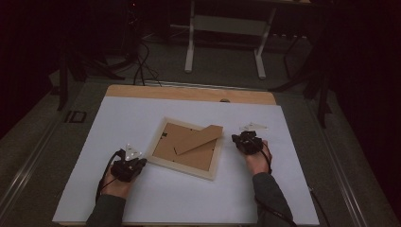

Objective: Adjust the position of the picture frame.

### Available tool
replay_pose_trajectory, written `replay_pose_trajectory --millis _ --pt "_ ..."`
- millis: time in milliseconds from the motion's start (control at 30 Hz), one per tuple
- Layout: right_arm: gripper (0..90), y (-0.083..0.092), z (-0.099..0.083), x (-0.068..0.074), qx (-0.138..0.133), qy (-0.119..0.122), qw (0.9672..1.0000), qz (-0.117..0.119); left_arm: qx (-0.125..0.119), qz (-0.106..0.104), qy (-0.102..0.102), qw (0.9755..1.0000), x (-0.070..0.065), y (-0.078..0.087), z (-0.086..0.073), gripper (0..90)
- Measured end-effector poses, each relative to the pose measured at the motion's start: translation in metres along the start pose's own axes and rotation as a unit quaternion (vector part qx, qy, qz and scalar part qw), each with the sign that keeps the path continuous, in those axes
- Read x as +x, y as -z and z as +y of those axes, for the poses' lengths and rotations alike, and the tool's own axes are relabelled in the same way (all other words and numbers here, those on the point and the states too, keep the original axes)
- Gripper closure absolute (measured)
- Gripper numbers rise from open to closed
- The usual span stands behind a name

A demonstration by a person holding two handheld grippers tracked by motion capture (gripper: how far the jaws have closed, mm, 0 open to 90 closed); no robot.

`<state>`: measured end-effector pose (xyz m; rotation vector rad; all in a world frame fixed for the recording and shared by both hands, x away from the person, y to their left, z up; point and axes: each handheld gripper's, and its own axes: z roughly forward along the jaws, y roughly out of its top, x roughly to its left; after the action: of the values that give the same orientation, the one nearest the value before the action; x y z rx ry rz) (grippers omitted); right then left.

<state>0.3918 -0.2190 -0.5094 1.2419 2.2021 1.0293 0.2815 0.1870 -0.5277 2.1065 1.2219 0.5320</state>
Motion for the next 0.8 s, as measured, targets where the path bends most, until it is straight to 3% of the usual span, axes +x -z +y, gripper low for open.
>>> replay_pose_trajectory --millis 267,567,800 --pt "89.9 -0.007 0.005 -0.001 0.001 -0.008 1.0000 0.005 0.001 0.005 0.004 1.0000 0.002 -0.003 0.003 90.0" --pt "89.8 -0.014 0.011 0.003 0.007 -0.001 1.0000 0.004 0.000 0.009 0.006 0.9999 0.003 -0.005 0.005 90.0" --pt "89.8 -0.021 0.011 0.002 0.010 -0.011 0.9999 0.001 -0.002 0.028 0.008 0.9996 0.007 -0.015 0.013 90.0"
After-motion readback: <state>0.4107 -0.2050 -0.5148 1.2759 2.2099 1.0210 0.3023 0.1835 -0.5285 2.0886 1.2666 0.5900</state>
